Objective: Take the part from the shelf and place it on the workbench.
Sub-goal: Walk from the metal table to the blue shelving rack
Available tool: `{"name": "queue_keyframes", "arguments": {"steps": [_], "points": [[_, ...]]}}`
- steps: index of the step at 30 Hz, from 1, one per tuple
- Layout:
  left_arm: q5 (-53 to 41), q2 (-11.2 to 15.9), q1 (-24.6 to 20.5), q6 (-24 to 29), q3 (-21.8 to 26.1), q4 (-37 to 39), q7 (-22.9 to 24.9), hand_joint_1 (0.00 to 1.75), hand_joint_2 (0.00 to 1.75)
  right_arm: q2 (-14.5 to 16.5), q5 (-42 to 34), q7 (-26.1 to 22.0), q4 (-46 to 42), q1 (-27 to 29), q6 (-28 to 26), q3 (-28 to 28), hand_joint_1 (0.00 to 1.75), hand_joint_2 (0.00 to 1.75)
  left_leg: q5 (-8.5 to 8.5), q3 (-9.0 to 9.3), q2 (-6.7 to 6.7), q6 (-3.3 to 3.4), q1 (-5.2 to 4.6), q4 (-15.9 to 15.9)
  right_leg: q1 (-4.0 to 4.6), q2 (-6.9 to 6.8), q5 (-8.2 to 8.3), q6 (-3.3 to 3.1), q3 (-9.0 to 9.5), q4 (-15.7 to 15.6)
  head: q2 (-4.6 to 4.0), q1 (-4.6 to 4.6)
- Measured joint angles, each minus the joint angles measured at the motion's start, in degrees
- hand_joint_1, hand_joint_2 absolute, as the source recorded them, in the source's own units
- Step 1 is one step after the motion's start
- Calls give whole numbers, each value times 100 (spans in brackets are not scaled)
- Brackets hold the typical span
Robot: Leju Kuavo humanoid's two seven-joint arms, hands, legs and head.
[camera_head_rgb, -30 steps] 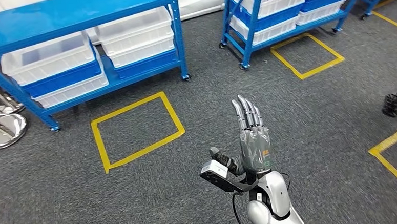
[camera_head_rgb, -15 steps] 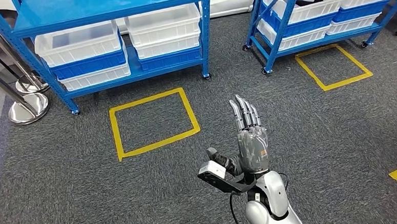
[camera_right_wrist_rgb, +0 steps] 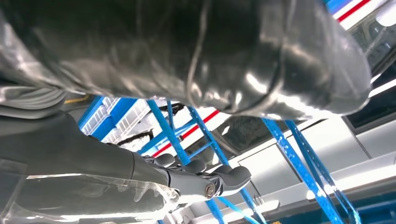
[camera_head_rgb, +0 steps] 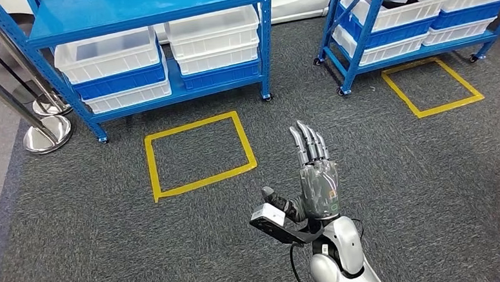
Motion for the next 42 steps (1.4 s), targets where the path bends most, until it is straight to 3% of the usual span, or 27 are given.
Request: {"name": "queue_keyframes", "arguments": {"steps": [3,5,6,9,11,15,16,18,19,20,22,23,25,27,29,30,32,34,36,37,40,42], "points": [[0,1,-1,1,1,0,-1,0,0,0,0,0,1,-10,-7,1,0,0,-462,-428,43,-60,18,925,4,-39,-2,-72,21,-17,0,-1],[-1,3,10,2,2,0,1,0,0,0,-1,-1,3,-8,-7,2,0,0,-550,-650,52,-75,21,1355,15,-53,-8,-82,24,-15,0,0],[-2,4,14,2,2,0,1,0,0,0,-1,-1,4,-8,-5,1,0,0,-441,-620,54,-69,21,1278,17,-55,-11,-82,29,-14,0,-1],[-23,4,0,3,2,0,5,0,0,0,-2,-2,4,-14,6,2,0,0,60,-128,129,5,-6,242,33,-74,-31,-55,59,-6,0,-1],[-39,4,-26,3,2,0,11,0,0,0,3,-1,4,-16,25,2,0,0,130,51,176,57,-44,-141,51,-104,-44,-6,65,-6,0,0],[-45,2,-29,3,4,0,18,0,0,0,15,0,2,-30,50,8,0,0,184,88,53,176,-29,-249,51,-167,-138,108,59,67,0,3],[-45,1,-29,3,5,0,19,0,0,0,15,0,2,-39,49,9,0,0,207,104,23,211,-13,-284,47,-136,-264,130,-16,247,0,3],[-46,0,-30,2,7,0,19,0,0,0,16,0,5,-40,47,10,0,0,224,111,-38,249,-9,-303,27,-58,-618,157,-325,901,0,5],[-47,1,-28,2,7,0,19,0,0,0,16,0,10,-33,46,11,0,0,224,107,-74,257,-11,-299,21,-40,-743,167,-490,1230,0,4],[-47,1,-22,1,7,0,19,0,0,-1,18,0,16,-26,46,11,0,0,223,107,-112,256,-11,-294,14,-32,-767,177,-597,1425,0,4],[-48,0,-13,1,8,0,19,0,0,-1,21,0,22,-25,45,11,0,0,210,110,-197,241,-7,-271,-8,-11,-503,190,-528,1220,0,4],[-48,-2,-12,1,8,0,19,0,0,-1,24,0,22,-27,44,11,0,0,196,109,-241,223,-3,-249,-26,42,-284,192,-370,868,0,5],[-48,-3,-19,1,8,0,19,0,0,0,28,0,22,-30,44,11,0,0,163,79,-323,173,-11,-189,-49,223,-50,178,-94,259,0,4],[-48,-2,-23,1,9,0,17,0,0,0,30,3,21,-28,43,11,0,0,157,38,-392,112,-12,-161,-41,311,-45,141,-20,63,0,3],[-48,-2,-17,1,9,0,16,0,0,1,31,5,19,-33,43,13,0,0,156,21,-427,45,8,-160,-37,237,-26,76,-3,24,0,3],[-48,-2,-12,1,9,0,16,0,0,1,31,5,19,-38,43,14,0,0,115,1,-366,15,8,-106,-42,194,-17,39,20,1,0,1],[-48,-3,-19,2,9,0,16,0,0,3,32,4,18,-42,42,17,0,0,-137,-192,-149,-36,15,325,-40,90,-9,-28,57,-36,0,-4],[-48,-4,-29,3,9,0,16,0,0,3,32,4,19,-36,39,17,0,0,-463,-537,1,-77,26,1035,-17,-6,-22,-63,65,-37,0,-6],[-48,-3,-20,4,9,0,17,0,0,3,21,4,19,-30,33,17,0,0,-506,-695,36,-91,31,1353,-7,-75,-31,-70,68,-34,0,-6],[-49,-3,-14,5,9,0,18,0,0,4,12,4,19,-29,28,17,0,0,-375,-617,46,-85,31,1200,-5,-94,-35,-67,75,-33,0,-7],[-50,-2,-17,10,9,0,19,0,0,8,-11,4,17,-29,16,17,0,0,83,-66,85,-21,10,141,8,-118,-57,-31,100,-26,0,-6],[-50,-2,-25,14,9,0,21,0,0,11,-33,4,17,-27,12,17,0,0,125,85,98,29,-23,-167,21,-125,-59,20,100,-29,0,-5]]}}
